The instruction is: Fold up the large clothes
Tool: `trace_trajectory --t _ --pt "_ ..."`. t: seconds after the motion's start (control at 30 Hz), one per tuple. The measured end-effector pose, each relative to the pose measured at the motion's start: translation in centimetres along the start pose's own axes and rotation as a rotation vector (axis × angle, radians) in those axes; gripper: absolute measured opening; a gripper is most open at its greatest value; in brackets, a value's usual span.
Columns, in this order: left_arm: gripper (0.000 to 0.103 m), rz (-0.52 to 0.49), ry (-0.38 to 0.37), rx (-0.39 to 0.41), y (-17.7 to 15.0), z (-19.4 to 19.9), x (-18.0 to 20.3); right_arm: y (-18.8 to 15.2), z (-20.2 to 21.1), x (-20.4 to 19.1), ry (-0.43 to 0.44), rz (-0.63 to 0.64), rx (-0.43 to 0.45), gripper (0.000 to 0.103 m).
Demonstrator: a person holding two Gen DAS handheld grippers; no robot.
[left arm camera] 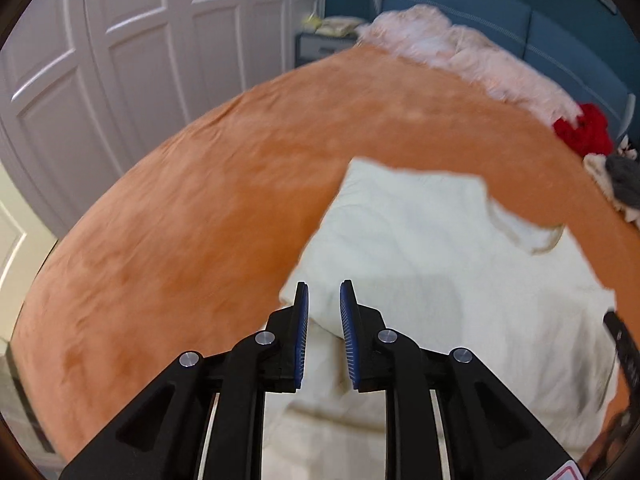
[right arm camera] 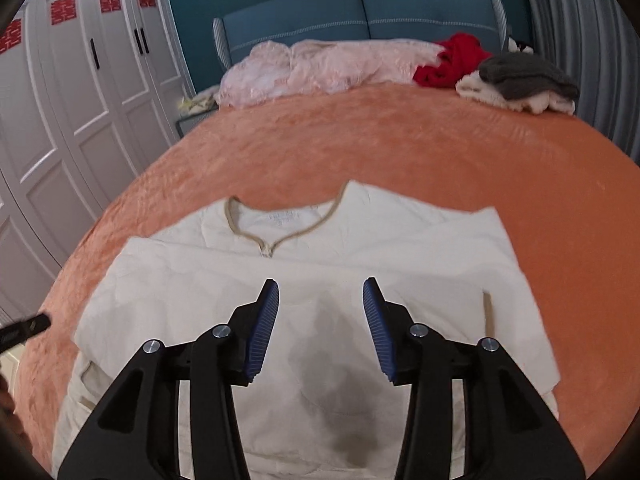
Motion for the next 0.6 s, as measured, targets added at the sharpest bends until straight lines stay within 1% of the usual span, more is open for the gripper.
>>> trace_trajectory --t 0.03,0.1,0.17,0.2,0.23,0.3,0.33,0.4,0.43,0.5,0.57,0.6 --pt "0.018 0.008 0.007 0.0 -0.4 -0.1 -1.2 -0.3 -0.2 0.3 -0.002 0.0 -0.007 0.042" --pt "0.018 0.029 0.006 0.023 -0.7 0.0 -3.1 -0.7 -0.4 0.7 -0.012 0.003 -0.018 0.042" --pt "0.017 0.036 -0.006 0.059 -0.1 0.7 -3.6 -1.0 -0.5 0.9 -0.017 0.004 -0.025 0.042" --pt "0.017 0.03 -0.027 0.082 0.4 1.2 -3.3 -1.0 -0.6 0.9 -0.018 0.001 -0.027 0.042" --pt "0.017 0.015 -0.075 0.111 1.3 1.7 -2.4 -1.0 -0.7 0.8 -0.013 -0.002 -0.03 0.042" --pt "0.018 -0.039 -0.168 0.127 2.6 1.5 0.2 -0.8 -1.2 0.3 0.002 -0.011 -0.035 0.042" --pt "0.02 -0.068 -0.214 0.11 3.2 0.6 2.0 -0.7 -1.5 0.0 0.009 -0.012 -0.041 0.042" --pt "0.022 -0.104 -0.28 0.08 3.7 -1.5 4.9 -0.8 -2.5 -0.4 0.002 -0.001 -0.054 0.042" --pt "0.022 -0.119 -0.288 0.074 3.6 -2.7 6.1 -1.1 -3.3 -0.6 -0.014 0.01 -0.066 0.042" --pt "0.022 -0.176 -0.214 0.055 3.1 -5.8 8.7 -1.8 -4.8 -0.8 -0.04 0.028 -0.091 0.042" --pt "0.022 -0.201 -0.192 0.038 2.0 -8.6 9.7 -2.6 -5.7 -0.8 -0.046 0.037 -0.101 0.042" --pt "0.023 -0.208 -0.181 0.048 1.4 -9.5 9.8 -2.9 -6.0 -0.6 -0.037 0.035 -0.102 0.042"
Point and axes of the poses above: each gripper's, at about its wrist camera, not at the fingertips, and z roughly against the way its jaws point, x to its right, y to its top, the point moved 2 cm from there along -z, roughly the way its jaws point, and after that the axes turned 11 degrees about -x, right-handed, at the moved point
